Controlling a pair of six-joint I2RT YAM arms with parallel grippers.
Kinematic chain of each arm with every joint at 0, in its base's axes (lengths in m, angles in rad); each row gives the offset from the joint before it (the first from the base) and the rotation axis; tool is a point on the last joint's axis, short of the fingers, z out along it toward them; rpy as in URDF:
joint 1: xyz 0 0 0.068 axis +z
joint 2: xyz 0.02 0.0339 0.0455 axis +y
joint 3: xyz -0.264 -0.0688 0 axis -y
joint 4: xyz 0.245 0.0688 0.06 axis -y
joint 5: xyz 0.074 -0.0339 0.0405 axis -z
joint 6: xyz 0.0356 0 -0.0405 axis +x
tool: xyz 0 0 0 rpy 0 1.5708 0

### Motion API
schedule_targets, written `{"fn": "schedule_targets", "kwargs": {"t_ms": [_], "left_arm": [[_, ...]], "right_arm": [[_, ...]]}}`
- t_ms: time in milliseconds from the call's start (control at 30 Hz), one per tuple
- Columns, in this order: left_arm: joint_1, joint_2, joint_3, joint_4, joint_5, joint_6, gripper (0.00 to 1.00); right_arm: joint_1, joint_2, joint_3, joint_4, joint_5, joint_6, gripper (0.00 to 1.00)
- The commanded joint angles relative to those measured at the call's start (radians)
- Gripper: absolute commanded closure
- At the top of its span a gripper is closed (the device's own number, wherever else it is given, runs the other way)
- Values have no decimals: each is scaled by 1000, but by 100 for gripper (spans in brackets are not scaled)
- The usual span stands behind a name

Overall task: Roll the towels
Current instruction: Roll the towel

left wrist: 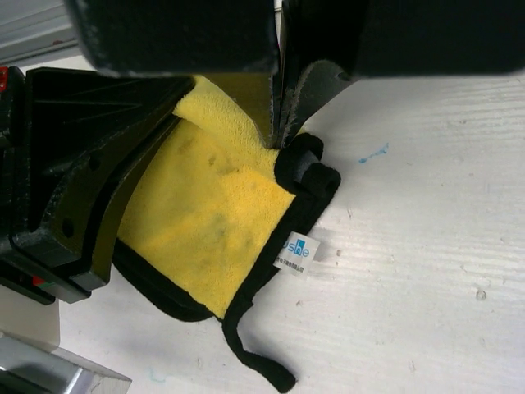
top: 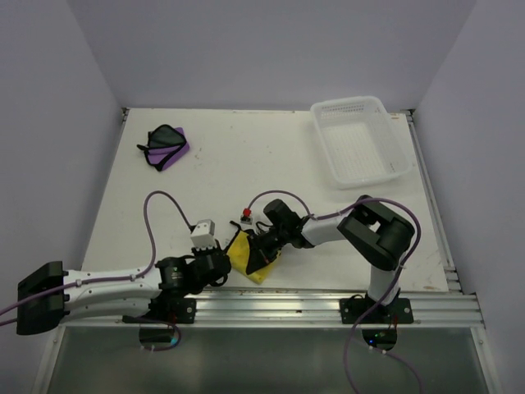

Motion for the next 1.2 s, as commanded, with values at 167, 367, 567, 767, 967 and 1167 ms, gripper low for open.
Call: {"fn": "schedule_targets", "kwargs": {"t_ms": [167, 367, 567, 767, 967, 1167], "left_arm": [[90, 45, 26, 182, -30, 156, 100], [121, 134, 26, 257, 21, 195, 100], [124, 205, 37, 294, 32, 203, 100], [130, 269, 31, 297, 52, 174, 100], [139, 318, 18, 312, 73, 160, 100], [142, 366, 20, 357, 95, 149, 100]], "right_arm": [[-10, 37, 11, 52, -22, 14, 100], [-12, 48, 6, 78, -27, 31, 100], [-18, 51, 3, 92, -18, 56, 100], [-18, 4, -4, 53, 22, 51, 90], [-18, -137, -7, -28, 59, 19, 59], [-7, -280, -21, -129, 149, -9, 56]]}}
